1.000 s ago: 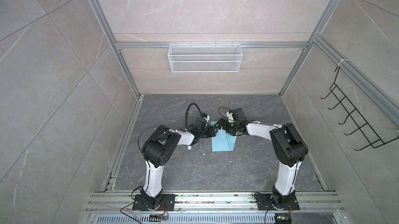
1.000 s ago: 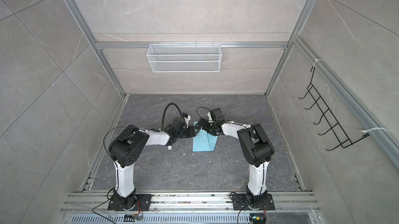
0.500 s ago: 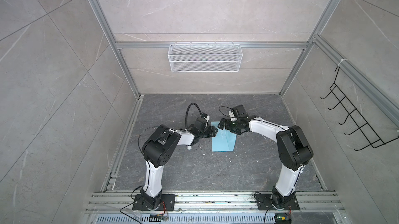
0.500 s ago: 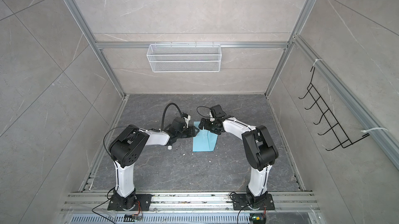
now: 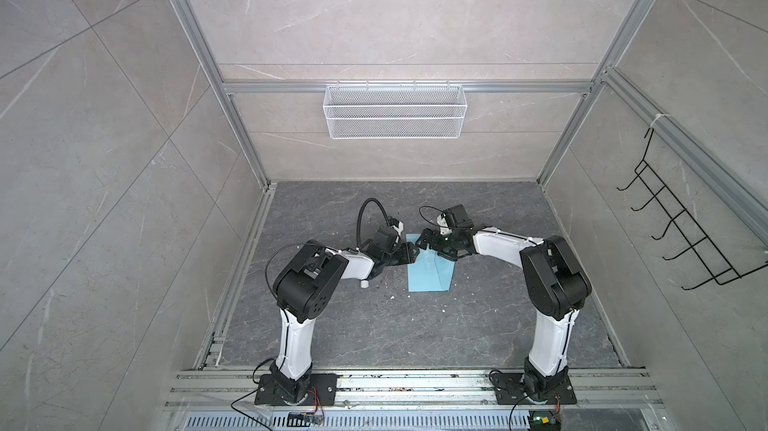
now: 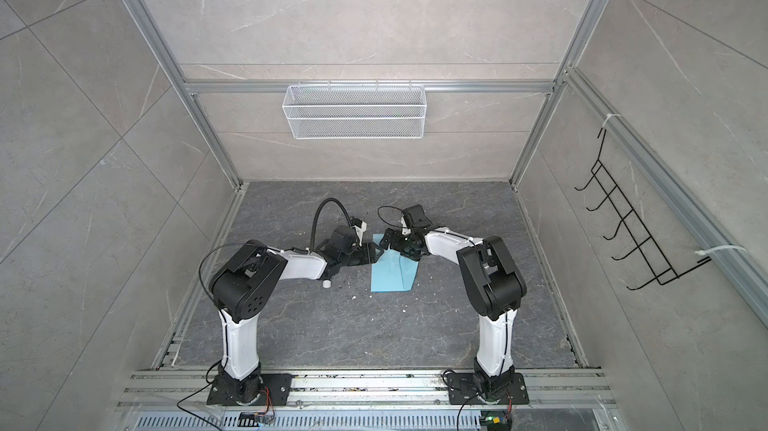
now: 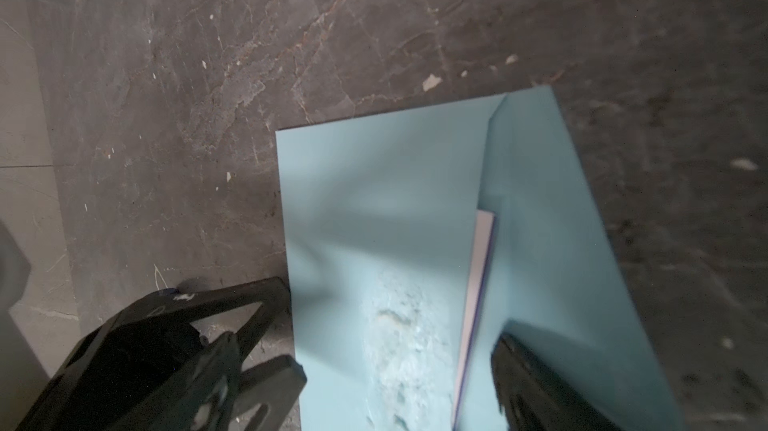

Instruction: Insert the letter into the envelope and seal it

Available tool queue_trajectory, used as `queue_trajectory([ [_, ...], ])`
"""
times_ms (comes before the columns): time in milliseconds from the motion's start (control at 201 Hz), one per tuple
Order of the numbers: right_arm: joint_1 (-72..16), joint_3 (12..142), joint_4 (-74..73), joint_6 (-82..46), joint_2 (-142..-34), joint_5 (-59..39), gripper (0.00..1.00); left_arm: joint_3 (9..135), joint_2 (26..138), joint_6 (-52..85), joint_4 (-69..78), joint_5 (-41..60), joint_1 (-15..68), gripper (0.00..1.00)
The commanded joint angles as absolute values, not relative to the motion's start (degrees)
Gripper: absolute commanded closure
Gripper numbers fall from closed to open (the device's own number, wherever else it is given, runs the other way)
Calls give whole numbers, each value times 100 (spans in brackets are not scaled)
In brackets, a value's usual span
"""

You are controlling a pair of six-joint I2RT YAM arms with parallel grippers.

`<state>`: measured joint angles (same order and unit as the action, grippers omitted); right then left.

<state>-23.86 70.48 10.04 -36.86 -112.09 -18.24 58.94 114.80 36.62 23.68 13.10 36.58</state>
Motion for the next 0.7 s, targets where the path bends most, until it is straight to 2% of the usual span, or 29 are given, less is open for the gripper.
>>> queue_trajectory([
  [0,-2413,7170,733,-3890,-11424,-2058,6,5933,11790,3598,2001,1471,3649,46],
  [443,-2455,7097,267,-4181,-11639,-2446,9,6082,11981,3612,2064,1563,3655,46],
  [583,-2455,7147,762,-3921,-11235,-2135,9,5944,11688,3571,2041,1453,3651,45],
  [692,-2448,7105,1289,-3590,-10560,-1651,5,5808,11201,3414,1812,1281,3654,40],
])
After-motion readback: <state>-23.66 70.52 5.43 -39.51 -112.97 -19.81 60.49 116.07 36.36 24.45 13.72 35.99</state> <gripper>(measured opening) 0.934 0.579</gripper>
